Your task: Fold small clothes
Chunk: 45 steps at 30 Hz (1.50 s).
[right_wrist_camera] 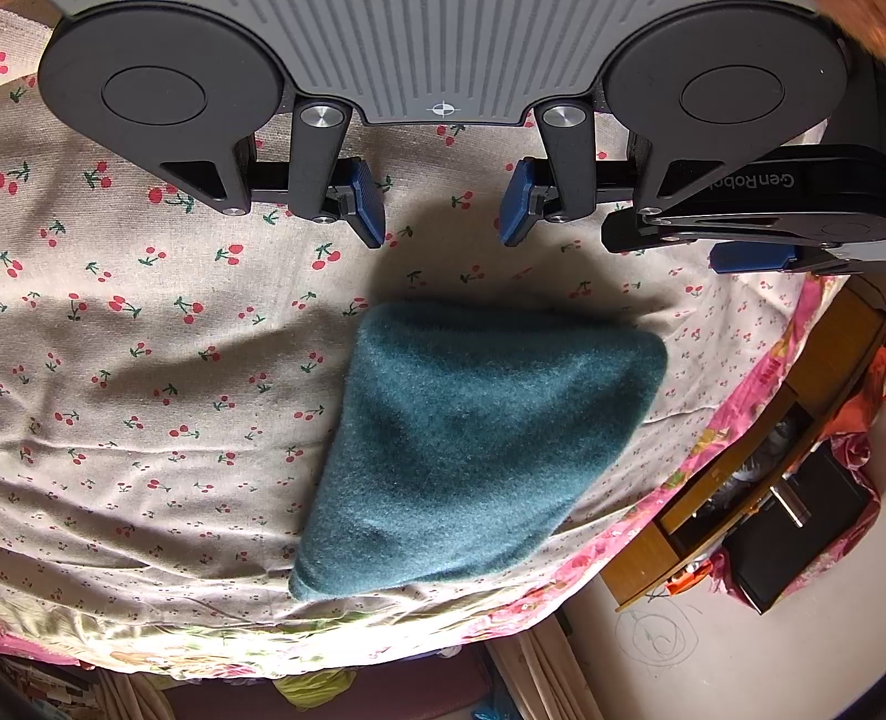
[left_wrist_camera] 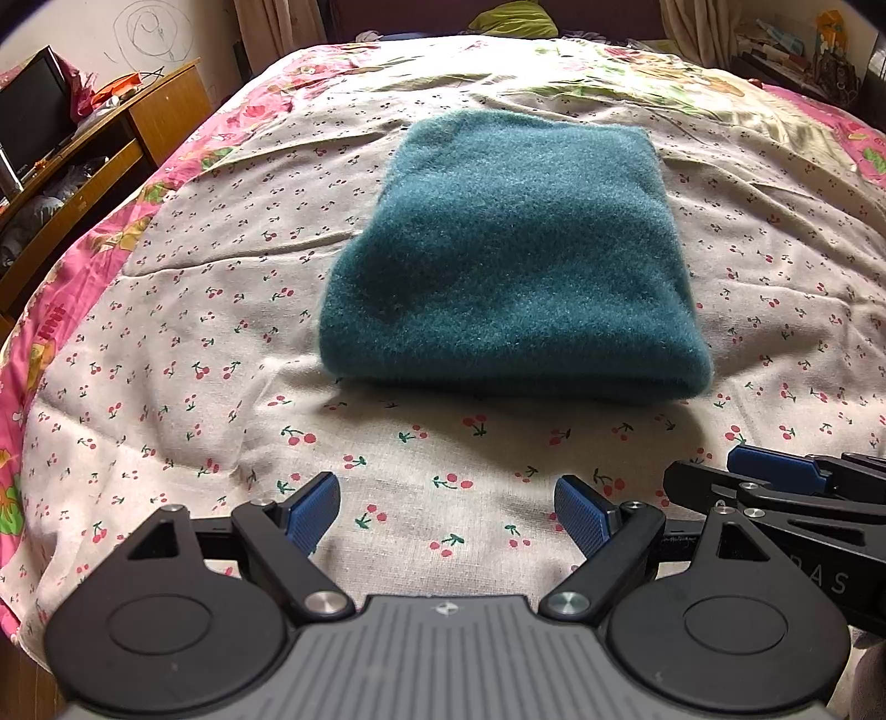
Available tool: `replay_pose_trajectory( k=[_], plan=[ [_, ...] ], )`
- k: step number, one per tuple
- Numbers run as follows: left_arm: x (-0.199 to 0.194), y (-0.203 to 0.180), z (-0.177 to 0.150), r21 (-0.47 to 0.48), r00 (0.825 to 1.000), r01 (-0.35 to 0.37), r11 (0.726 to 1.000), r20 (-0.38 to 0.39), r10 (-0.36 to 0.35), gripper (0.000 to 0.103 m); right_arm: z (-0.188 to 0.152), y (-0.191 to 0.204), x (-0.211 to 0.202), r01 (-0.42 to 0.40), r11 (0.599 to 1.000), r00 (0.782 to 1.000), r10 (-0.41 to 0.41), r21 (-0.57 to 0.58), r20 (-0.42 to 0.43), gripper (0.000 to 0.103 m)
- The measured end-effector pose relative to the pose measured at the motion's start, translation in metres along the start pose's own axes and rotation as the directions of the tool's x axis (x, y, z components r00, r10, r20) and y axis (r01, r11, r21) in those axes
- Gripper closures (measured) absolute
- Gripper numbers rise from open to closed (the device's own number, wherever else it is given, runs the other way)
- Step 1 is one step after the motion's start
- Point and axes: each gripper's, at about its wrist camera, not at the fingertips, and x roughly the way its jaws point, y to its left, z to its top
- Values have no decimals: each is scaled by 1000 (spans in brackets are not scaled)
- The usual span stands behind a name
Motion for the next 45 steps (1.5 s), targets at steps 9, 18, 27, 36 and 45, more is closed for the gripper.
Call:
replay_pose_trajectory(
  k=[9,18,27,36,45],
  plan=[
    [0,0,0,1,1000,0,1000,0,0,8,0,0,0,0,1000,1000,0,0,0,58],
    [-1,0,0,1,1000,-1,1000,1,1,8,0,1,0,0,1000,1000,0,0,0,58],
    [-1,1,-1,0,1000,0,1000,1,0,8,-1,1,0,0,1000,1000,0,0,0,58],
    [-1,1,-1,0,1000,0,1000,1,0,8,-1,1,0,0,1000,1000,0,0,1,58],
    [-2,3,-1,-3,1000,0,1000,4,0,8,-1,1,0,0,1000,1000,0,0,1,58]
  ],
)
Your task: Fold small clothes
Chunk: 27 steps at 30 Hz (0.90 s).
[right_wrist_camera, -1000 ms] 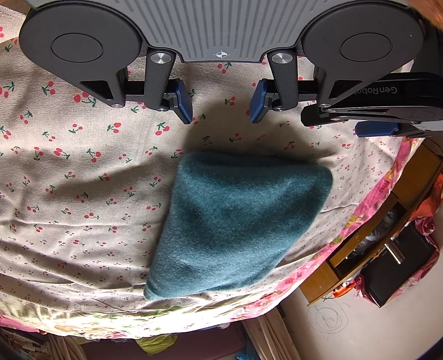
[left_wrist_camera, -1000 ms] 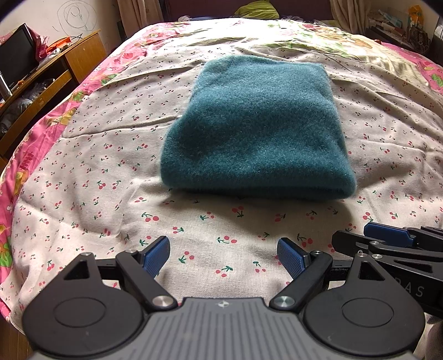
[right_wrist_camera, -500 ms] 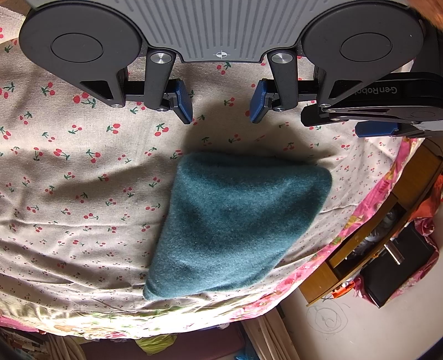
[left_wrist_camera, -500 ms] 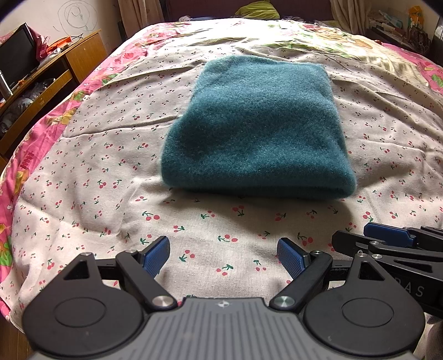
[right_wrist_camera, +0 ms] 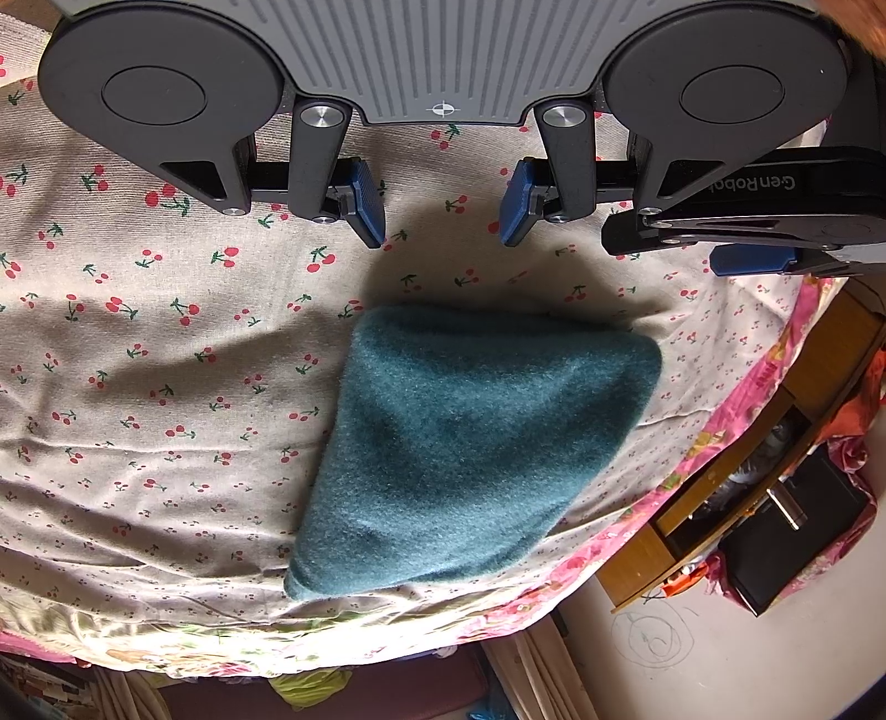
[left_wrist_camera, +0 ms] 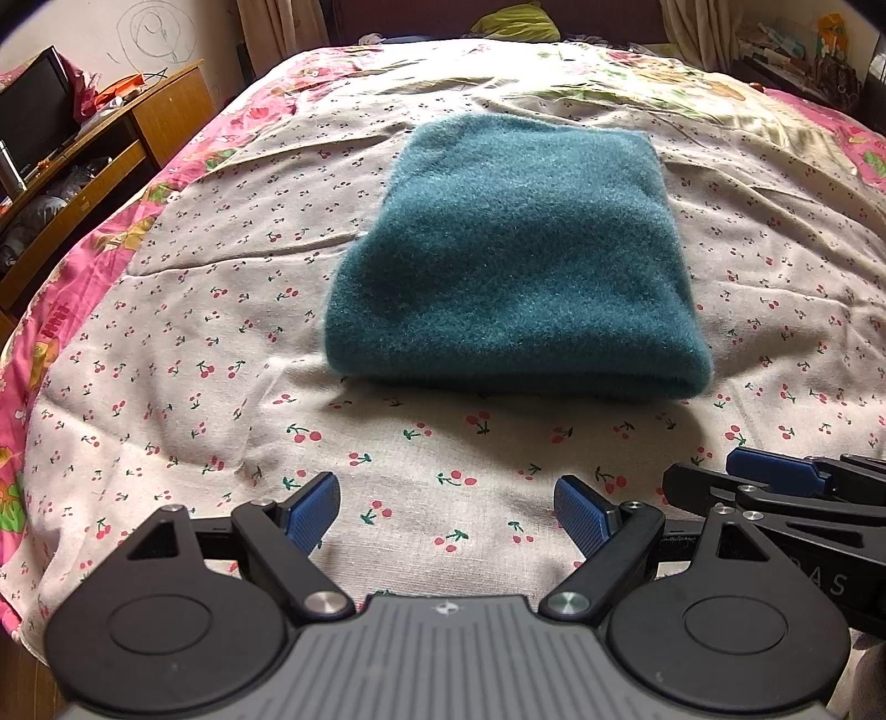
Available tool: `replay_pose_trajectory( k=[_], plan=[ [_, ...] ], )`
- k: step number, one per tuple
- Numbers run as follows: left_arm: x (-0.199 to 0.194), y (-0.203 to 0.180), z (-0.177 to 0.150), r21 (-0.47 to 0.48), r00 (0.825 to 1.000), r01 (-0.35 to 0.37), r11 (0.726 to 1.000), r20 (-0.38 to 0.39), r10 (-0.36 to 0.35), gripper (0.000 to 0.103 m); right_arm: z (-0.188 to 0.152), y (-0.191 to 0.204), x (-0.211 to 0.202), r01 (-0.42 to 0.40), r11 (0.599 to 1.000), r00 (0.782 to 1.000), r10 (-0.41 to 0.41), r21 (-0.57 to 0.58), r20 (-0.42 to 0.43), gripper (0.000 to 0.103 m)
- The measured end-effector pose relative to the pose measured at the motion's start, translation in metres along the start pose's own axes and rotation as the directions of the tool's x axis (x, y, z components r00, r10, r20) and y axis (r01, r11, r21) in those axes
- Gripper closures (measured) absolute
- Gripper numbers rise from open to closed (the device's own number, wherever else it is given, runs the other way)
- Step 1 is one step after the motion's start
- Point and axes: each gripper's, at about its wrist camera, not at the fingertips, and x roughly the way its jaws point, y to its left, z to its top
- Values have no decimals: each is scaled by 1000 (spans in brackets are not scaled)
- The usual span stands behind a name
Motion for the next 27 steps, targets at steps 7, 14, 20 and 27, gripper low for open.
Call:
replay_pose_trajectory(
  k=[7,14,20,27],
  plan=[
    [-2,1,0,-5,1000,-1,1000,3,1,8,0,0,0,0,1000,1000,0,0,0,58],
    [-2,1,0,-10,1000,-3,1000,4,3,8,0,1,0,1,1000,1000,-1,0,1,58],
    [-2,2,-1,-24,1000,-1,1000,3,1,8,0,1,0,0,1000,1000,0,0,0,58],
    [-2,2,-2,-26,1000,-2,1000,5,2,8,0,1,0,1,1000,1000,-1,2,2,56]
  ],
)
